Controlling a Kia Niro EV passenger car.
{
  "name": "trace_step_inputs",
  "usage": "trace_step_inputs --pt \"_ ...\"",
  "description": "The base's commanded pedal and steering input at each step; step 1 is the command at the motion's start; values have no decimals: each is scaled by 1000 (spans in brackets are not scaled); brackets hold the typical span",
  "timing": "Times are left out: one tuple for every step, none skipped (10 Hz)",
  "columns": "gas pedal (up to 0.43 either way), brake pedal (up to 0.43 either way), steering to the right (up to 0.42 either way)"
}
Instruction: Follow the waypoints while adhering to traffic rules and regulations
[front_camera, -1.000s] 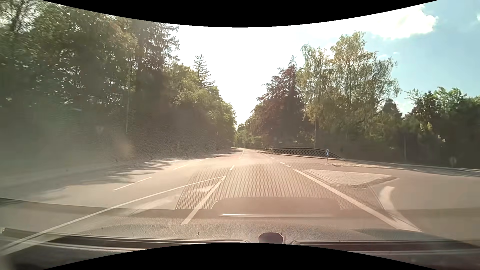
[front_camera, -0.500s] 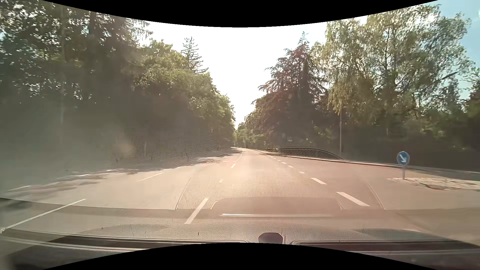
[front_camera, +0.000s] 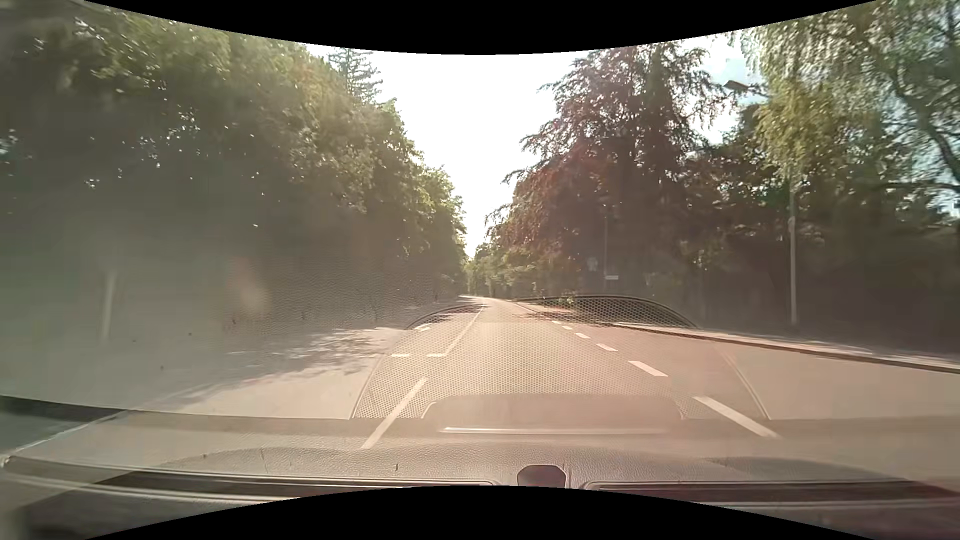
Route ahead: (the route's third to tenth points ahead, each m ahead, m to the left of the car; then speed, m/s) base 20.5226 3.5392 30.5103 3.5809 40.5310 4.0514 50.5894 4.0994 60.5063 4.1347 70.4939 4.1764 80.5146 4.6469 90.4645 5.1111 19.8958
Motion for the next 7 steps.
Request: trace_step_inputs --pt "110 6 -2" --pt "110 6 -2" --pt "110 6 -2" --pt "110 6 -2" --pt "110 6 -2" --pt "110 6 -2" --pt "110 6 -2"
